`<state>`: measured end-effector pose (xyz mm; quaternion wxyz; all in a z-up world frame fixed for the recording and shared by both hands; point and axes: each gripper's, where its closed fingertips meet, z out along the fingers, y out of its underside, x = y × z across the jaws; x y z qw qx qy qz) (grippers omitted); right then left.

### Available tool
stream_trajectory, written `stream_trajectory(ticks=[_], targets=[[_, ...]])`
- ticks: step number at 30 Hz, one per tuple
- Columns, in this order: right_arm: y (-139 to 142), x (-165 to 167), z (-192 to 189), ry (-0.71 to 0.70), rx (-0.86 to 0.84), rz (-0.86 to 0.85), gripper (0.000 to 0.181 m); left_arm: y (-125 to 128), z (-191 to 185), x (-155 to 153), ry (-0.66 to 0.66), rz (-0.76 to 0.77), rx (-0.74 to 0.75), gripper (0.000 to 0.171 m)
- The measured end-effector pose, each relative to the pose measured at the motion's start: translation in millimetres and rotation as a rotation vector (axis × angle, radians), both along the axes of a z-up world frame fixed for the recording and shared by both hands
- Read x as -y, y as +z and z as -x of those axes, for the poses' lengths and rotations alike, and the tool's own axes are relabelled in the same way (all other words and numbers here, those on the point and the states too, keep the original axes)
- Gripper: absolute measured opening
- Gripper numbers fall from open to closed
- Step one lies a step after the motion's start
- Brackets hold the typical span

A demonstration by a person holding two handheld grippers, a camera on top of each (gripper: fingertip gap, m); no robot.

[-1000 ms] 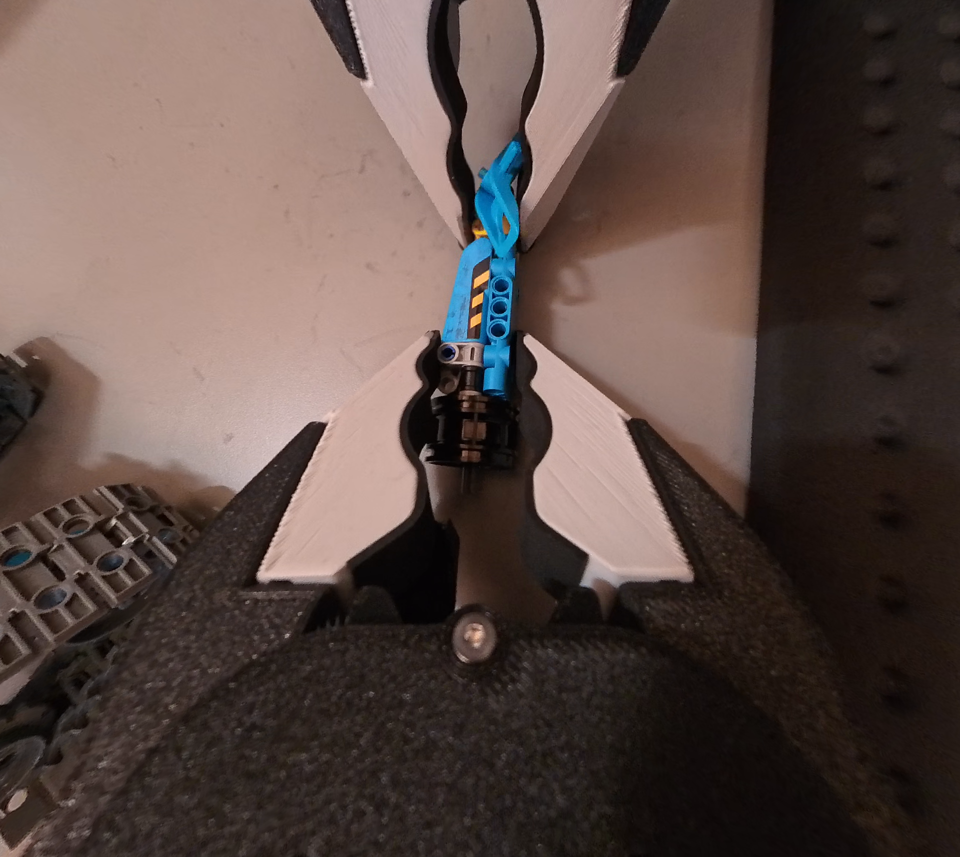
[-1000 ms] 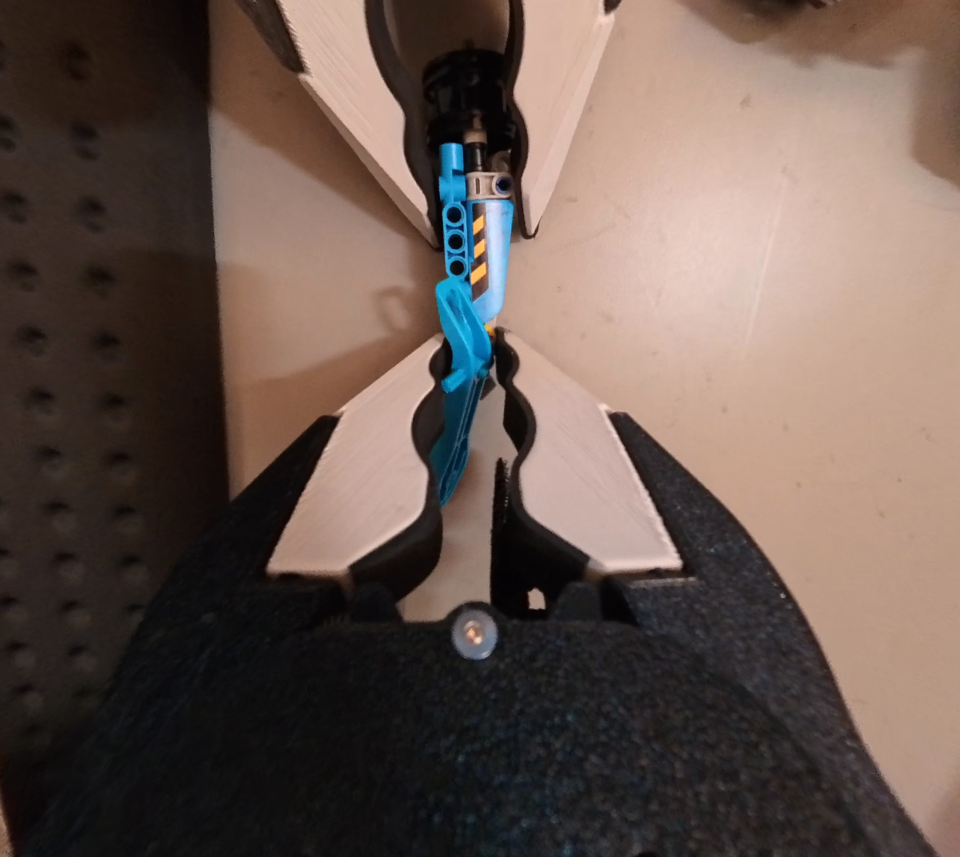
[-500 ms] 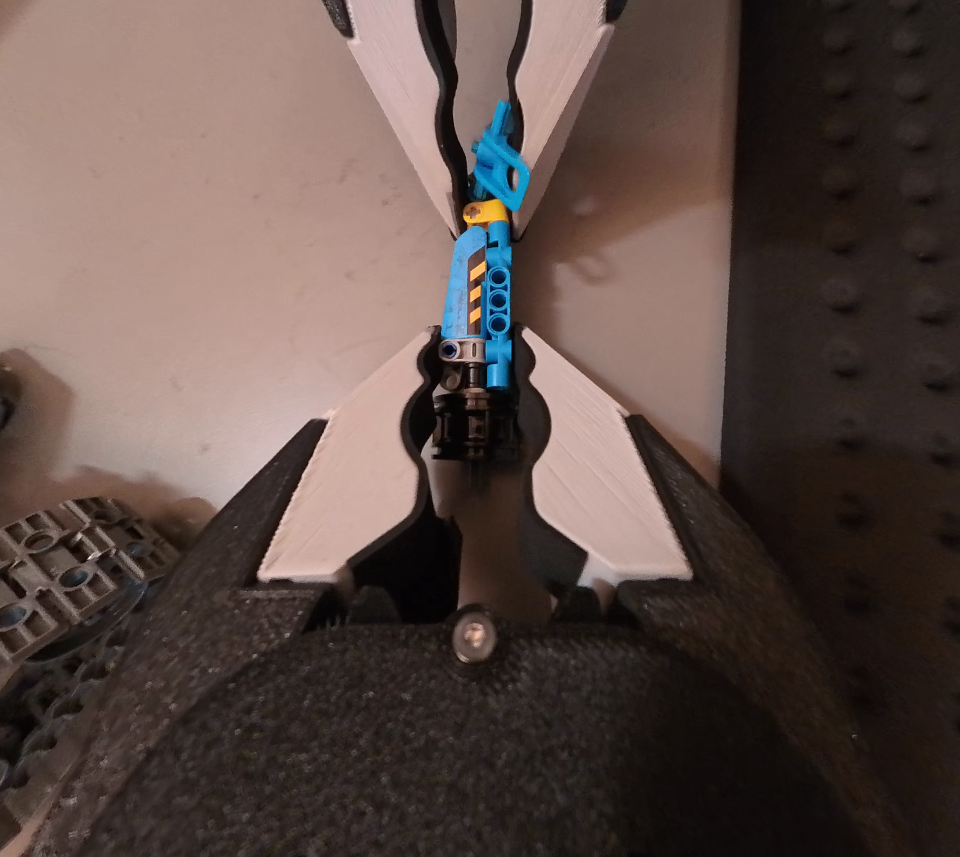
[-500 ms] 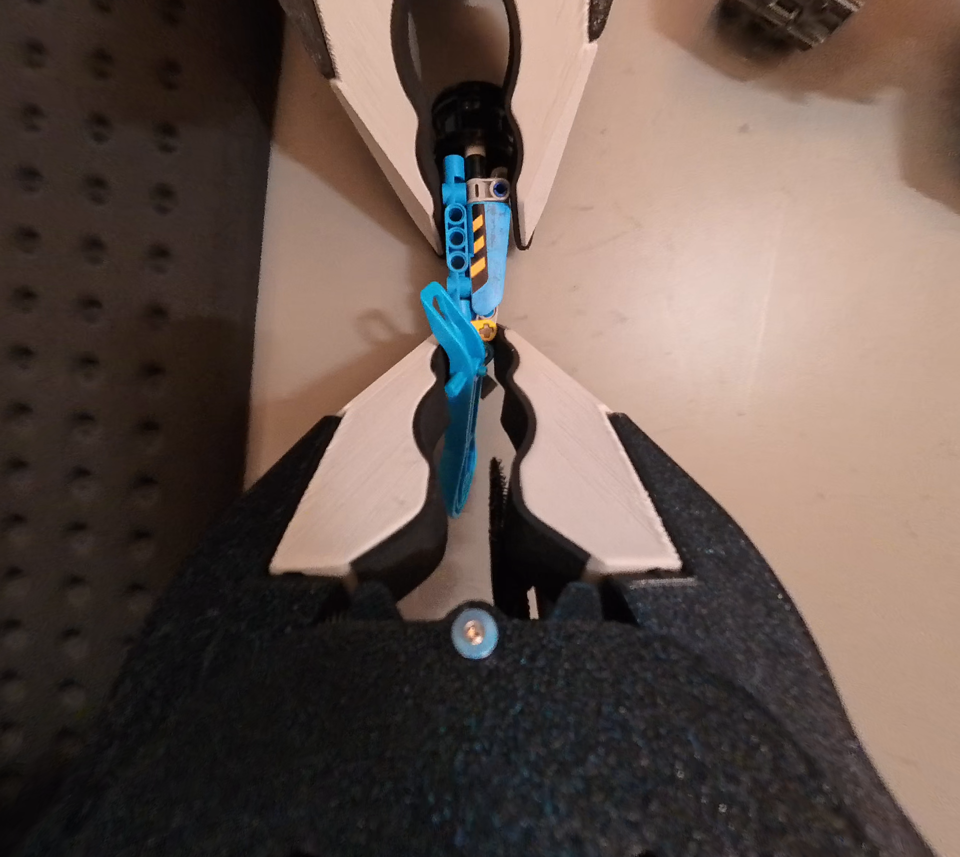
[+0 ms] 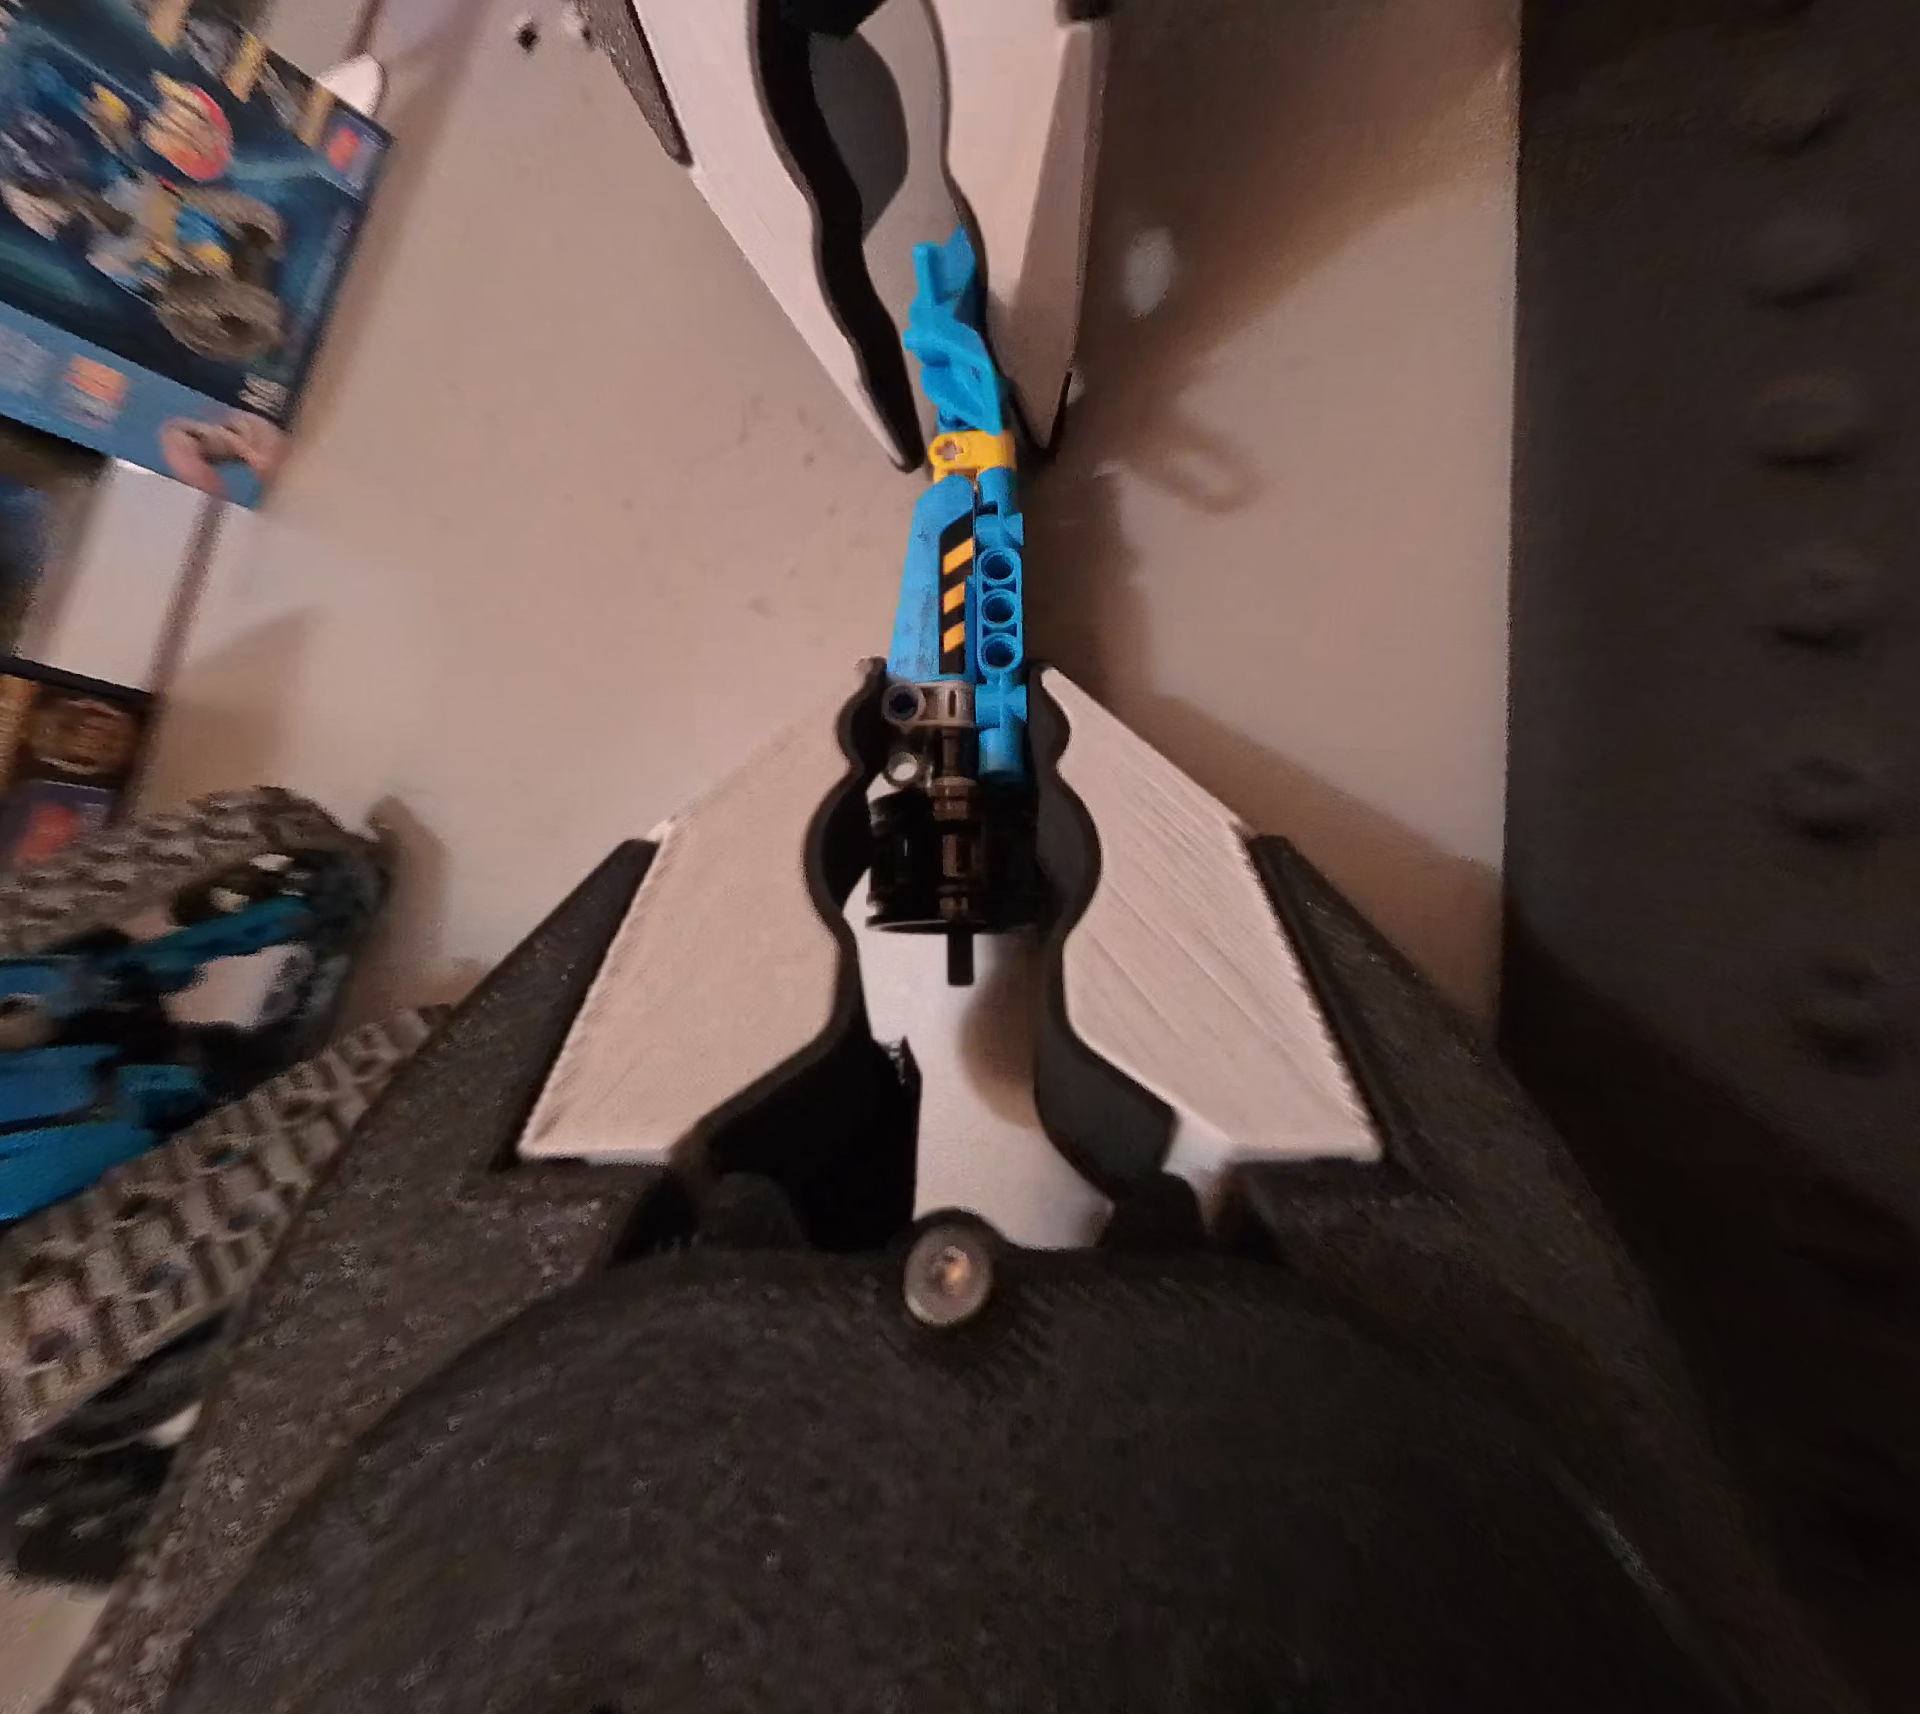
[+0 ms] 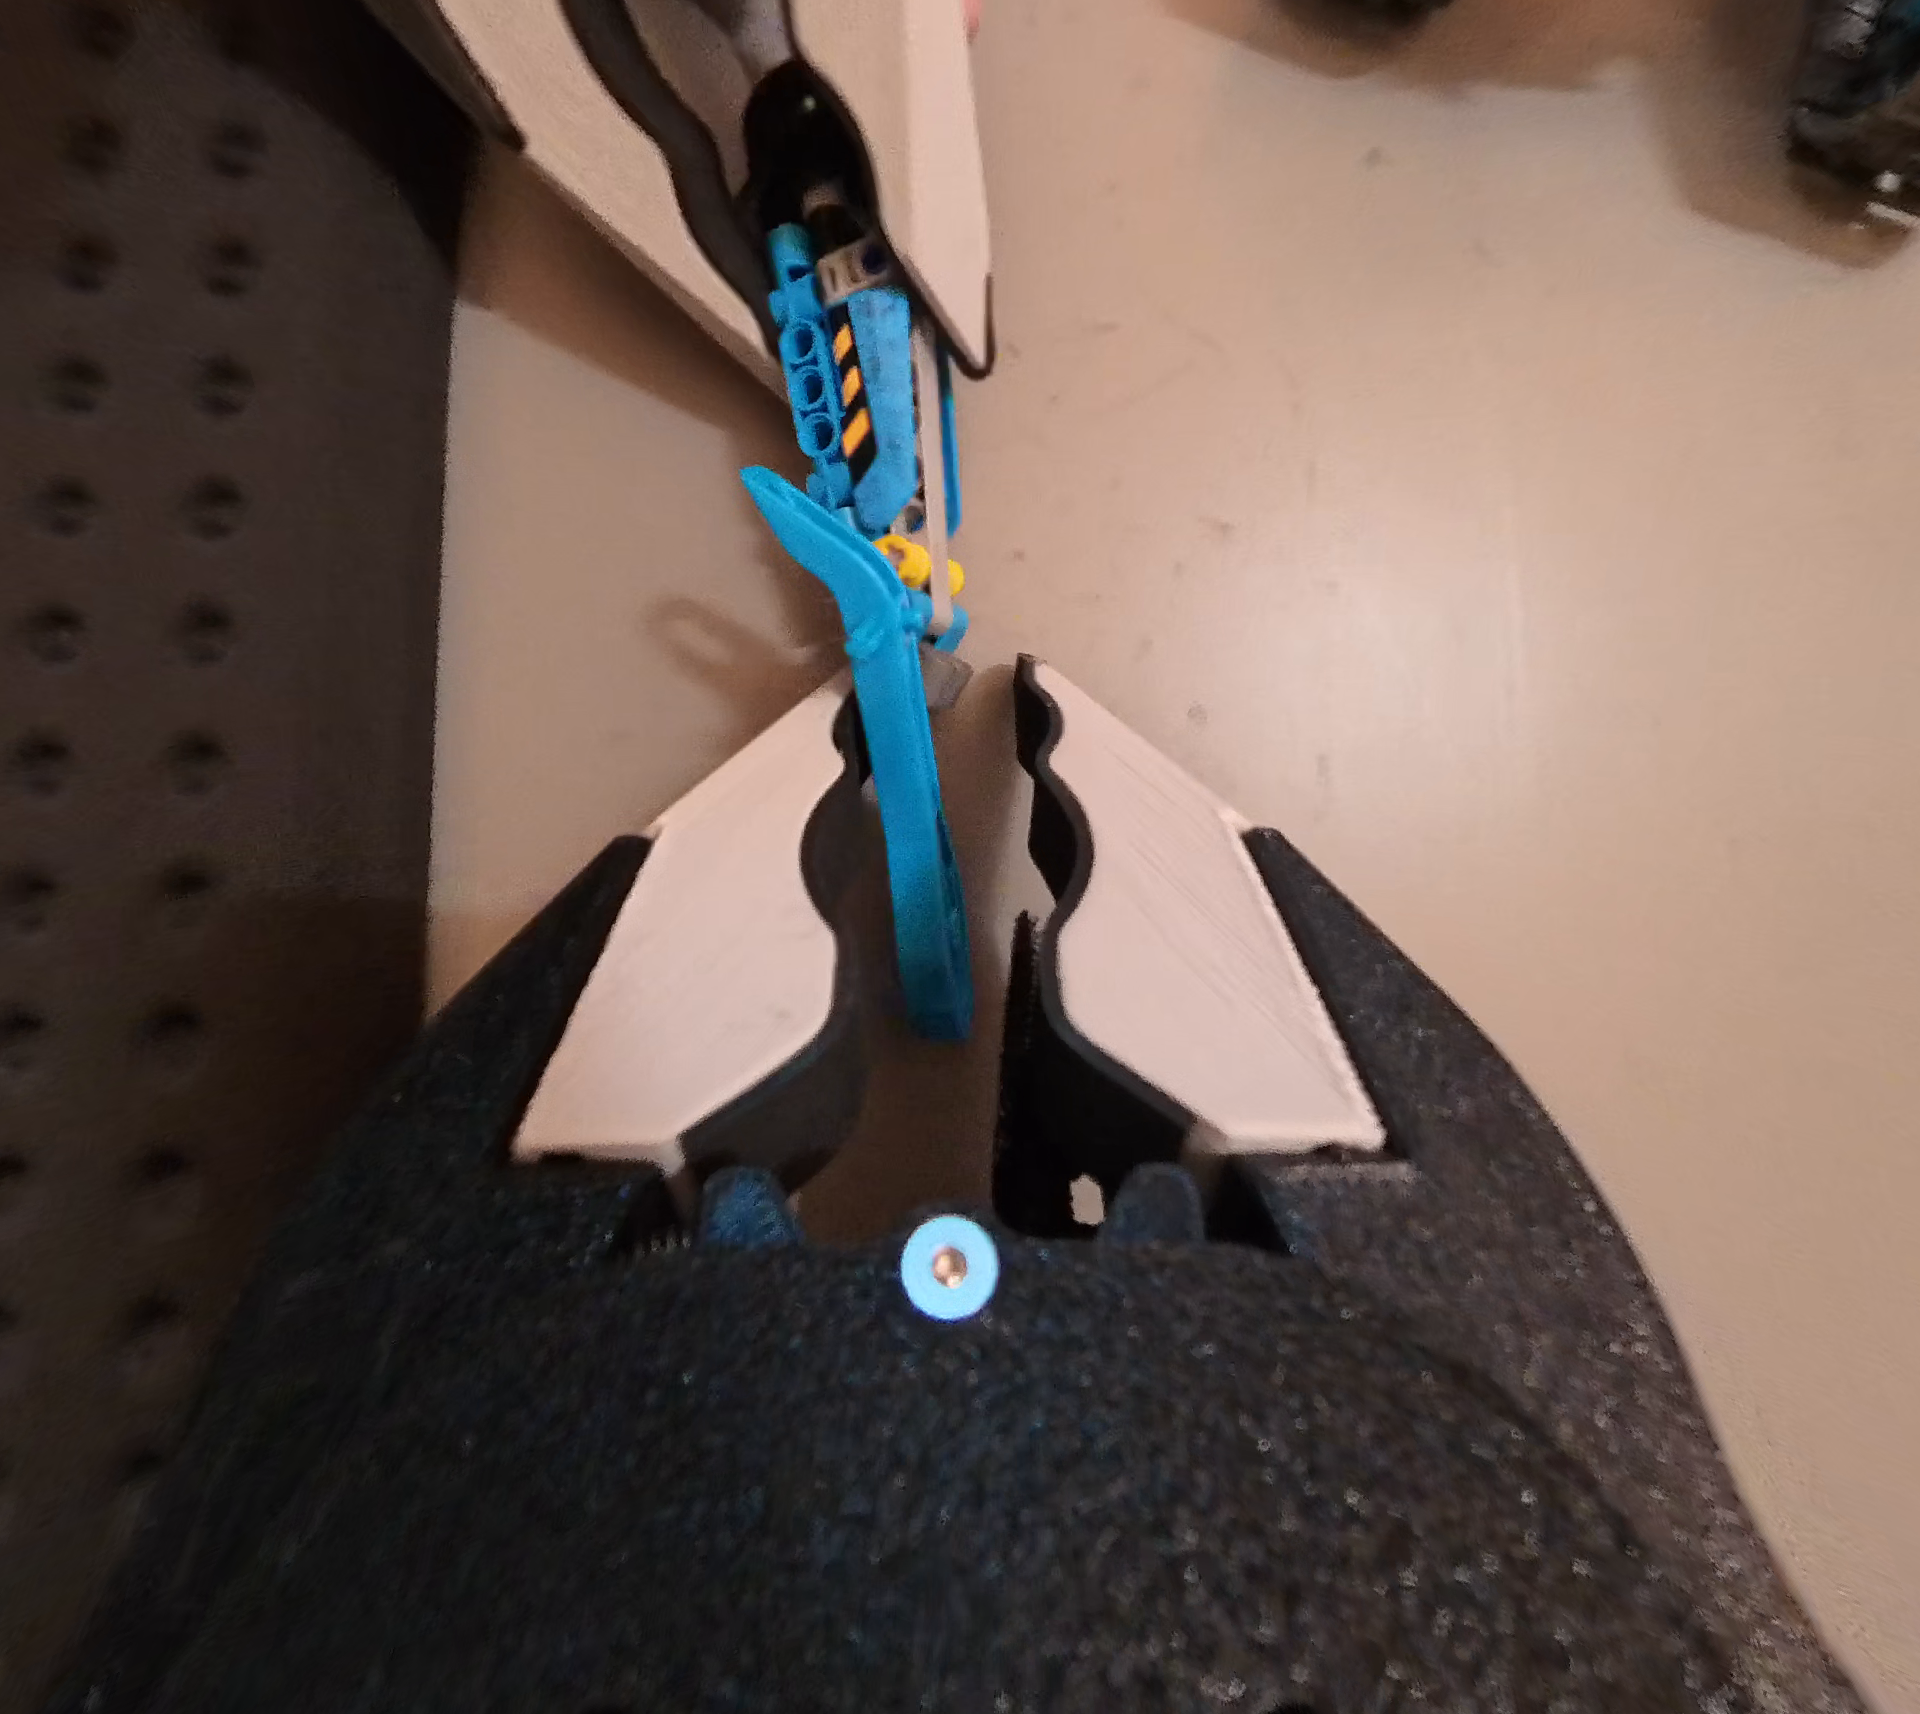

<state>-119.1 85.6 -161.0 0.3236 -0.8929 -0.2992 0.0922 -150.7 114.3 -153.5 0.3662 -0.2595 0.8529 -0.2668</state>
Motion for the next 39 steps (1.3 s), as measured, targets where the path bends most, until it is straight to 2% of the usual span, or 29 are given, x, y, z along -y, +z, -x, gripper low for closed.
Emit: stream_trajectory(ticks=[3, 5, 7, 15, 19, 25, 29, 31, 34, 39], targets=[[-0.6, -1.1, -3.7, -0.053, -0.072, -0.053, 0.023, 2.8, -6.7, -7.2, 0.013, -0.172, 0.108, 0.024], [1.2, 0.8, -8.6, -0.063, -0.045, -0.06, 0.024, 5.2, -12.7, -19.5, 0.044, -0.353, 0.196, 0.025], [7.7, -1.2, -13.3, -0.061, -0.014, -0.104, 0.023, 5.7, -15.8, -24.3, 0.052, -0.438, 0.238, 0.025], [24.7, -5.0, -11.8, -0.082, -0.05, -0.19, 0.019, 6.6, -22.7, -31.6, 0.088, -0.547, 0.277, 0.025], [24.7, -6.2, -17.8, -0.131, -0.138, -0.158, 0.025, 11.4, -25.1, -29.2, 0.091, -0.573, 0.312, 0.025], [28.1, -3.3, -17.6, -0.117, -0.141, -0.169, 0.026, 4.2, -24.6, -29.2, 0.118, -0.397, 0.218, 0.025], [36.4, 6.7, -2.8, -0.038, -0.201, -0.153, 0.026, 3.7, -23.1, -28.5, 0.142, -0.225, 0.152, 0.025], [34.2, 12.8, 4.2, 0.002, -0.204, -0.127, 0.03, 4.9, -23.9, -30.6, 0.154, -0.205, 0.151, 0.025], [28.5, 11.3, -0.3, -0.009, -0.154, -0.133, 0.031, 6.1, -25.6, -34.4, 0.166, -0.262, 0.179, 0.025], [30.6, -3.9, -21.3, -0.117, -0.137, -0.195, 0.033, 24.9, -29.3, -31.6, 0.144, -0.552, 0.374, 0.024]])
